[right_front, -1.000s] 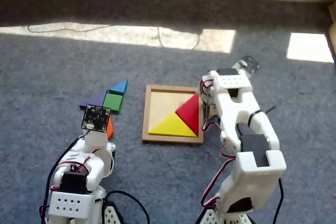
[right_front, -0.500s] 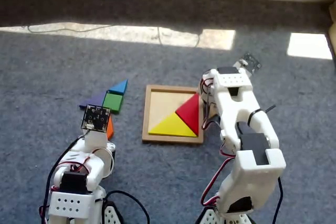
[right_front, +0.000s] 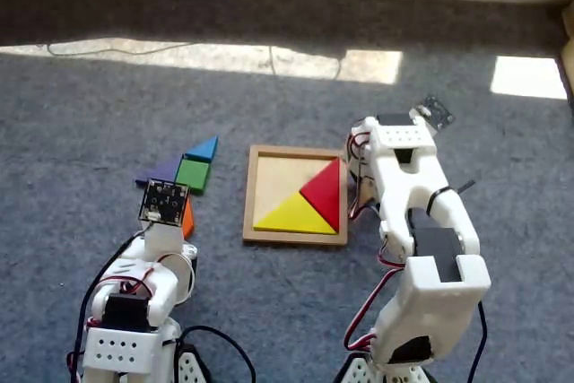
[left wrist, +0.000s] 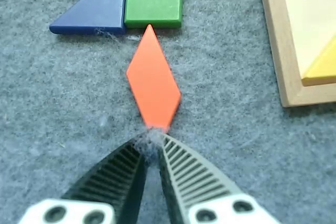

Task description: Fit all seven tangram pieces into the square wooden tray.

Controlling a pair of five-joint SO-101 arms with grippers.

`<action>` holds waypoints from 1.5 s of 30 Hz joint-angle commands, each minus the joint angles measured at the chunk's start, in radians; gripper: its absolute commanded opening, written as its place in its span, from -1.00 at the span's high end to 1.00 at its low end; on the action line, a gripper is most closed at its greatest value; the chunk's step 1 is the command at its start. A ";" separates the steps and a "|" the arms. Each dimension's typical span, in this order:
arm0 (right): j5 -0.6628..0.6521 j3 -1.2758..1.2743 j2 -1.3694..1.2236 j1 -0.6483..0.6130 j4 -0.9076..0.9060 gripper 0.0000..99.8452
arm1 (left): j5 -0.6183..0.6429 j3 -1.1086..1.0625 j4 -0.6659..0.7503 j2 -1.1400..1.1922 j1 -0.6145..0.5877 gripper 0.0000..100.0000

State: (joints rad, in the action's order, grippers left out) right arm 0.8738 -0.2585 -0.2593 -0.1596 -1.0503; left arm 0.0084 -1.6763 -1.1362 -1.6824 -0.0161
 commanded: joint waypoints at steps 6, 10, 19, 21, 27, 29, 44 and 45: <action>-0.031 0.045 0.007 0.015 -0.012 0.81 | -0.006 -0.028 -0.005 -0.010 -0.012 0.98; -0.112 0.047 0.018 0.016 -0.016 0.86 | -0.006 -0.028 -0.005 -0.010 -0.012 0.98; -0.328 0.039 0.200 0.008 -0.016 0.90 | -0.006 -0.028 -0.005 -0.010 -0.012 0.98; -0.367 0.035 0.231 -0.004 -0.016 0.90 | -0.006 -0.028 -0.005 -0.010 -0.012 0.98; -0.496 0.018 0.246 -0.077 -0.016 0.90 | -0.006 -0.028 -0.005 -0.010 -0.012 0.98; -0.535 0.018 0.246 -0.114 -0.016 0.90 | -0.006 -0.028 -0.005 -0.010 -0.012 0.98; -1.135 0.041 0.240 -0.249 0.070 0.90 | -0.006 -0.028 -0.005 -0.010 -0.012 0.98; -1.191 0.041 0.239 -0.254 0.085 0.90 | -0.006 -0.028 -0.005 -0.010 -0.012 0.98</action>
State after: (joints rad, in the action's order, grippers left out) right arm -0.1726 -0.2616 -0.0859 -0.3943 -1.0165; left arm 0.0084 -1.6763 -1.1362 -1.6824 -0.0161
